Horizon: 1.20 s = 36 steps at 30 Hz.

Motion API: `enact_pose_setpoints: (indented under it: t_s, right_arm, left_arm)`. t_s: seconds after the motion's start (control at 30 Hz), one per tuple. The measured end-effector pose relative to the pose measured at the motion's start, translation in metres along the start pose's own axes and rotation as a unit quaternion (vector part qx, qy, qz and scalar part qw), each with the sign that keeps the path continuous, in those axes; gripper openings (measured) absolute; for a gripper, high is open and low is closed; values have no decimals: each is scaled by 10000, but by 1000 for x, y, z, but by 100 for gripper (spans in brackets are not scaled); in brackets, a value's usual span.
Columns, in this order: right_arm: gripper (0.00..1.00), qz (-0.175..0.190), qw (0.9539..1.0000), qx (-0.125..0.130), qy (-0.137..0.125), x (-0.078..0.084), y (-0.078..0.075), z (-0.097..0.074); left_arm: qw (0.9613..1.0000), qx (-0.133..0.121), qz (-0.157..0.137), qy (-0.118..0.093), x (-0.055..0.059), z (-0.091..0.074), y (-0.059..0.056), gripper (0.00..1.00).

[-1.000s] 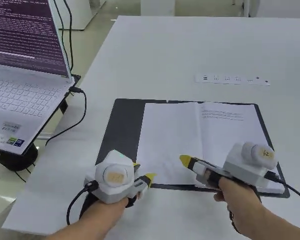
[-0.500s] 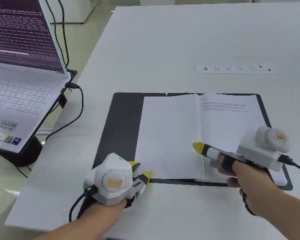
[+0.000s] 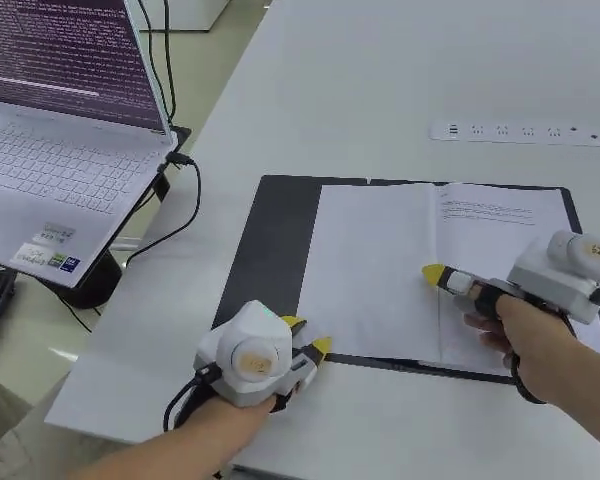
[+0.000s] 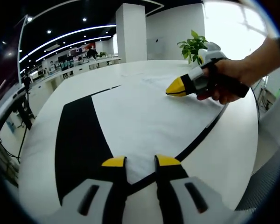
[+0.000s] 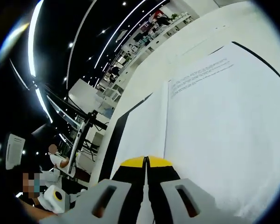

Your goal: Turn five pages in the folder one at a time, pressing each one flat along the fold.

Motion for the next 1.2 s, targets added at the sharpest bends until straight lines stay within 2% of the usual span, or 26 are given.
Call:
enact_pose_setpoints:
  t_s: [0.33,0.67,0.77,0.8,1.0,1.2]
  right_arm:
    - [0,664,9978,-84,-28,-15,-13,22]
    - [0,1105,9935,-205,-201,-33,-12,41]
    - [0,1247,9915,-138,-340,-41,-15,47]
    - [0,1312,9905,3,-411,-45,-19,49]
    - [0,1479,9880,-52,-437,-54,-21,57]
    - [0,1675,9842,-37,-579,-66,-22,68]
  left_arm:
    - [10000,-45,-1,-13,2,0,1,23]
    - [10000,-54,15,-32,2,-1,0,23]
    - [10000,-54,29,-38,2,-1,0,23]
    - [10000,-52,35,-36,2,-2,0,23]
    - [10000,-60,42,-61,3,-1,1,23]
    - [9999,-64,46,-83,4,-2,0,23]
Point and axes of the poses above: the centre of the closed fingertips' face, and the gripper's own axes: z roughly forward along the fingers, y roughly to its left, x roughly out of its underside, the point moved 6 cm from there along -z, roughly backward along the fingers, and after that the axes turned 10 degrees about x, right-handed, at the moved point
